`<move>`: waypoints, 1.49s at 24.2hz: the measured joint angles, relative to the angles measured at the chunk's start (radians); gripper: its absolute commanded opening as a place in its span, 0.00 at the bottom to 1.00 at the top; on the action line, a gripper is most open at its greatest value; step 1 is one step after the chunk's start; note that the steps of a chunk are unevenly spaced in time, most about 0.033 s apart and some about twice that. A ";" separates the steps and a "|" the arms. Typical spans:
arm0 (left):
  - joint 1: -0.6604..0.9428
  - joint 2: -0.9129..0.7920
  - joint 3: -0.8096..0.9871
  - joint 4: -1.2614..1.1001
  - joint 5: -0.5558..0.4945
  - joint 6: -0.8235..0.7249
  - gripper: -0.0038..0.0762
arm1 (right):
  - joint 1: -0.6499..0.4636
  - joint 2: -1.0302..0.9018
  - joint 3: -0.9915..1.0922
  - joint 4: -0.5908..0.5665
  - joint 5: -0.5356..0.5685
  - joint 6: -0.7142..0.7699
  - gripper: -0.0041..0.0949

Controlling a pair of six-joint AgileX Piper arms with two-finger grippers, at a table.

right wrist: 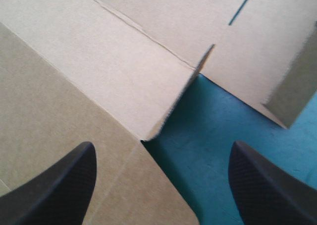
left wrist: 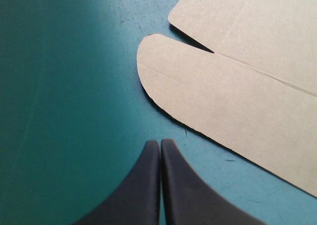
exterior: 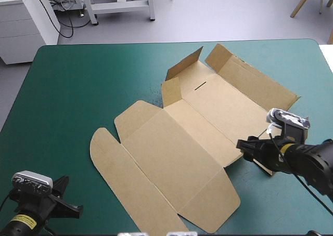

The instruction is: Fold the box

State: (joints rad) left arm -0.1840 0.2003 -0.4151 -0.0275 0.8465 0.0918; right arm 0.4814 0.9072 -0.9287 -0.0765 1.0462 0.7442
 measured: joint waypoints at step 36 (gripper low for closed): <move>0.000 0.000 -0.001 0.000 0.000 0.000 0.04 | -0.282 0.492 -0.001 0.335 -0.101 -0.172 0.02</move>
State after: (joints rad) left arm -0.1840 0.2003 -0.4159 -0.0275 0.8465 0.0918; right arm 0.1995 1.3995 -0.9296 0.2588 0.9456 0.5724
